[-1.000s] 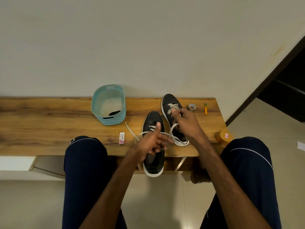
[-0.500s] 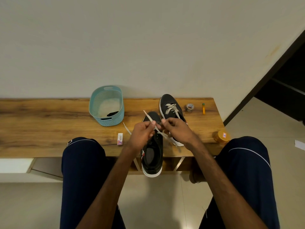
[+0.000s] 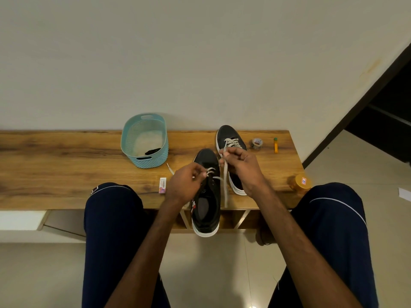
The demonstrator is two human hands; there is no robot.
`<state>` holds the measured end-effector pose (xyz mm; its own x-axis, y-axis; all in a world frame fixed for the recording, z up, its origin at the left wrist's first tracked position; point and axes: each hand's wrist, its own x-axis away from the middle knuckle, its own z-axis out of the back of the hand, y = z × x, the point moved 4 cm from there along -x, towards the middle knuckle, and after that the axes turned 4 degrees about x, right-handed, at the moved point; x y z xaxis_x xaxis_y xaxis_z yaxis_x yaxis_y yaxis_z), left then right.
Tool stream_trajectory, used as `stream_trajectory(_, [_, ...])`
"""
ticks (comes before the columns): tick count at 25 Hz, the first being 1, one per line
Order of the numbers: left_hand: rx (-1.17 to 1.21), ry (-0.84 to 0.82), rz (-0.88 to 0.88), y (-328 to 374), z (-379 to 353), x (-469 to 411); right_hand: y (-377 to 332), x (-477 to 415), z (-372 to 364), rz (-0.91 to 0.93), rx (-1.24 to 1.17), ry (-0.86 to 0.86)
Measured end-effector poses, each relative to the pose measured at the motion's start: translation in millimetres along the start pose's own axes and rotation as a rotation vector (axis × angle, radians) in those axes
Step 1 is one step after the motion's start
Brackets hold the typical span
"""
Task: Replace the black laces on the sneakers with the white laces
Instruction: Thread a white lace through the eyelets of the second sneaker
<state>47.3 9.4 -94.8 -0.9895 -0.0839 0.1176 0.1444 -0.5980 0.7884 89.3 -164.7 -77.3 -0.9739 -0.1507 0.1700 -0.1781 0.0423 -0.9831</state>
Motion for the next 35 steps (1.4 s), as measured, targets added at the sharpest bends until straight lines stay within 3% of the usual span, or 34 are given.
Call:
stream_trajectory(3, [-0.180,-0.115,0.133,-17.6,-8.8,2.2,4.5,-7.4,7.6,-0.041,0.047,0.059])
stream_trajectory(7, [-0.278,-0.016,0.125,-14.4,-22.5,3.0,18.6,-15.4,4.2,0.018,0.320,0.081])
stream_trajectory(17, [0.047,0.024,0.222,-33.1,-18.5,-6.7,58.4,-24.6,-23.5,0.050,0.728,-0.087])
stream_trajectory(25, [0.134,0.026,0.283,-47.7,-20.1,-13.3,63.2,-25.5,-34.6,0.138,0.996,-0.177])
stream_trajectory(35, [0.244,0.086,0.321,-56.6,-26.0,-14.5,67.8,-21.6,-42.8,0.186,1.041,-0.167])
